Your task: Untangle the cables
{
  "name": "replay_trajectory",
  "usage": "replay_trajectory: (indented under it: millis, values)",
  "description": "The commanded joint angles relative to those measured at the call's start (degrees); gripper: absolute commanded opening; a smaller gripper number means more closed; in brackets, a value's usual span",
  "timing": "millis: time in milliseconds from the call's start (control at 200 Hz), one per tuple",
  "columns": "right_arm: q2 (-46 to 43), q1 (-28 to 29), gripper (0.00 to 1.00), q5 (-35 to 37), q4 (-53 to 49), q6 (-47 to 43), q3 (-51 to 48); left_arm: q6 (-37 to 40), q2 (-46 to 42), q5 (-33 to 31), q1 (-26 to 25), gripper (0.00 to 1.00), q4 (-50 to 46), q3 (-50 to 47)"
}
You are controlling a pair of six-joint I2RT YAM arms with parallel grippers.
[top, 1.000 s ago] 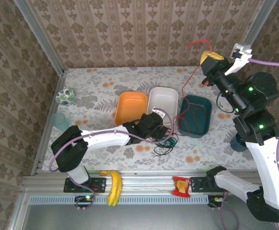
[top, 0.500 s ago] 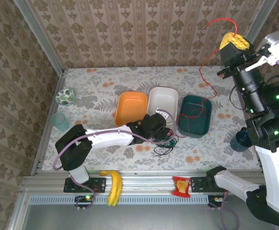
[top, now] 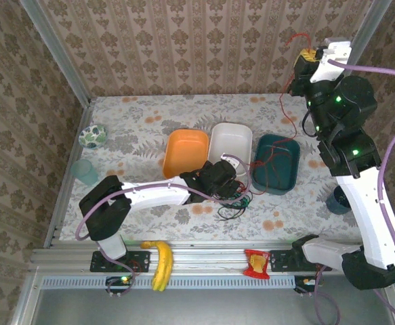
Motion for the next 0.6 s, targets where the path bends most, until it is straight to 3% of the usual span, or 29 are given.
replay_trajectory:
  millis: [0, 360, 595]
  values:
    - [-0.54, 0.37, 0.00, 7.31, 1.20, -3.85, 2.87, 0.73, 0.99, -0.94, -0.49, 0.92, -1.09, 2.18]
    - [1.11, 0.88, 0.00, 18.10, -2.96, -7.50, 1.16, 0.64, 1.08, -1.21, -0.49, 0.92, -1.32, 2.27]
    - [0.58, 7.93, 0.00, 23.97, -11.34, -7.47, -4.35, 0.56, 1.08, -1.47, -0.48, 0.93, -1.65, 2.47]
